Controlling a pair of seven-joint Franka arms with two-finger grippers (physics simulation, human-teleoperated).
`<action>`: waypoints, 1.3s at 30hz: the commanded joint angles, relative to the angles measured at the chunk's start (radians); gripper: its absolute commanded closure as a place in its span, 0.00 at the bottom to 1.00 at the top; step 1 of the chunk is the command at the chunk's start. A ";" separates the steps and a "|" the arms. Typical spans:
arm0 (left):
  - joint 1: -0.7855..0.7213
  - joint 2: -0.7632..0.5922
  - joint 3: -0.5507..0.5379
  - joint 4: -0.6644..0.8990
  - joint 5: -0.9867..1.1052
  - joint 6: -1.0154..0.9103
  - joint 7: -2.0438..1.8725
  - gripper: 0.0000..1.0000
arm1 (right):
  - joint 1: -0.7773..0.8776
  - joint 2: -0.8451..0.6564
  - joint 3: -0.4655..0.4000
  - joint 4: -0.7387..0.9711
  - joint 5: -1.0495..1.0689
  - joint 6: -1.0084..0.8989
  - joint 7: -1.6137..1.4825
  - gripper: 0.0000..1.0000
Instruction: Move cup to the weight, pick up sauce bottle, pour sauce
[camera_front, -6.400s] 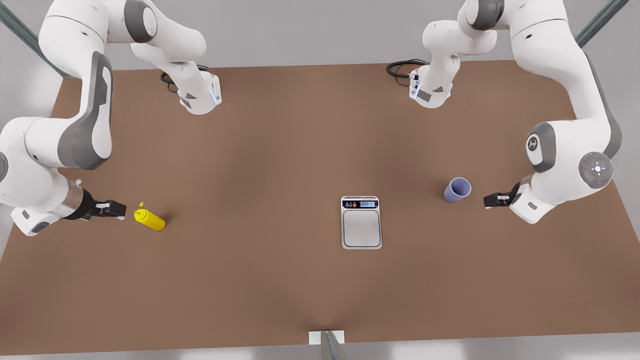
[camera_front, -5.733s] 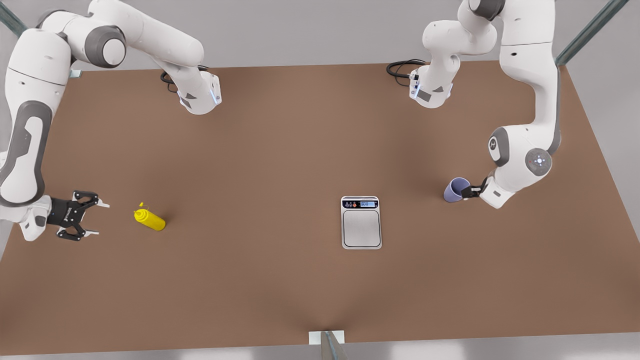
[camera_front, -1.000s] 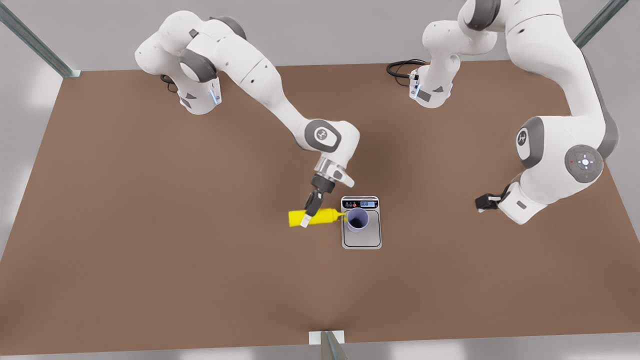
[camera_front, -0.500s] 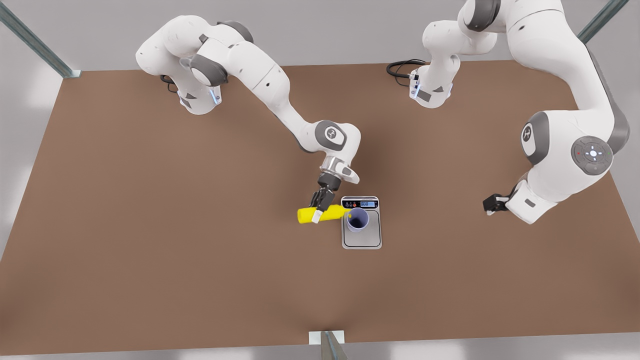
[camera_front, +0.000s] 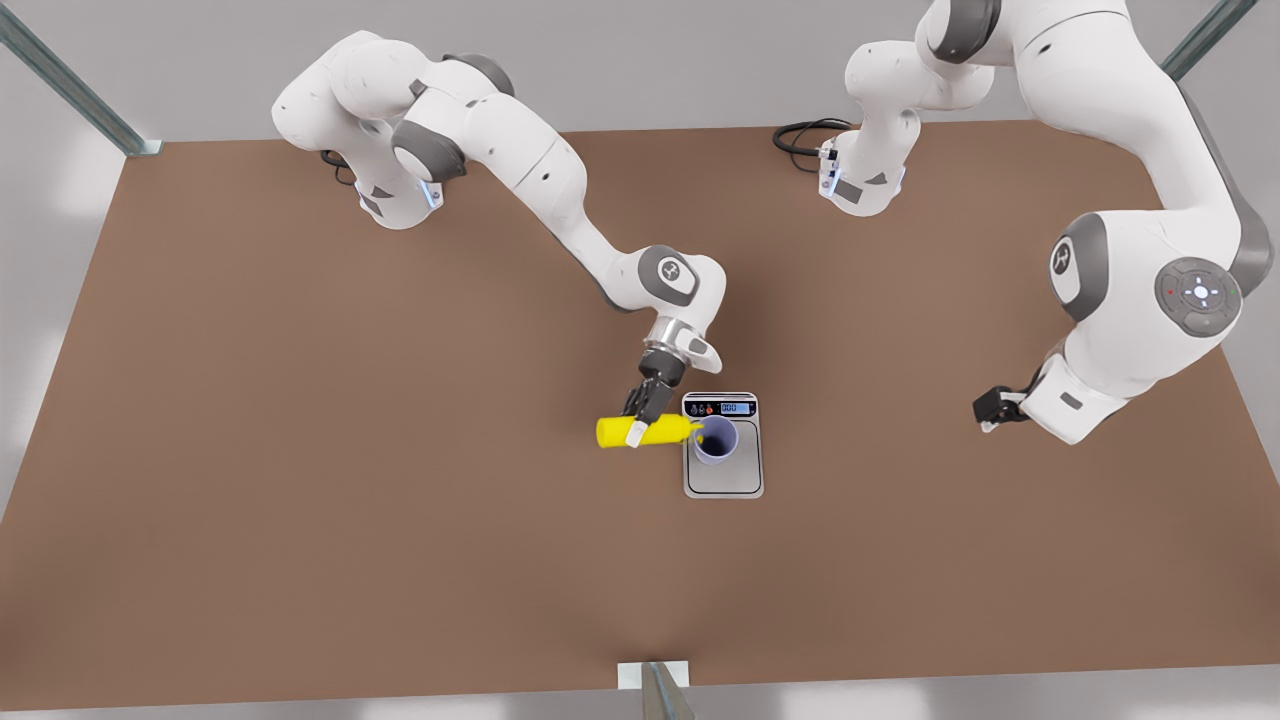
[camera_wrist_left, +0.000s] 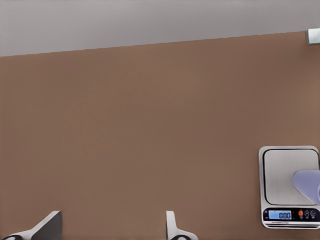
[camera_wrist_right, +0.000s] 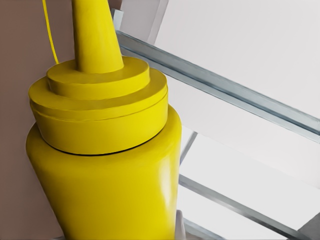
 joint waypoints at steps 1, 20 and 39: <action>0.000 0.000 0.000 0.000 0.000 -0.001 0.000 0.00 | 0.000 0.000 0.000 0.000 -0.002 -0.001 0.000 0.46; 0.000 -0.005 0.000 0.002 0.000 -0.001 0.000 0.00 | -0.258 -0.199 0.006 0.071 0.880 0.203 -0.179 0.44; 0.000 0.004 0.000 0.000 0.000 0.001 -0.008 0.00 | -0.704 -0.305 0.004 -0.051 1.894 0.363 -1.414 0.43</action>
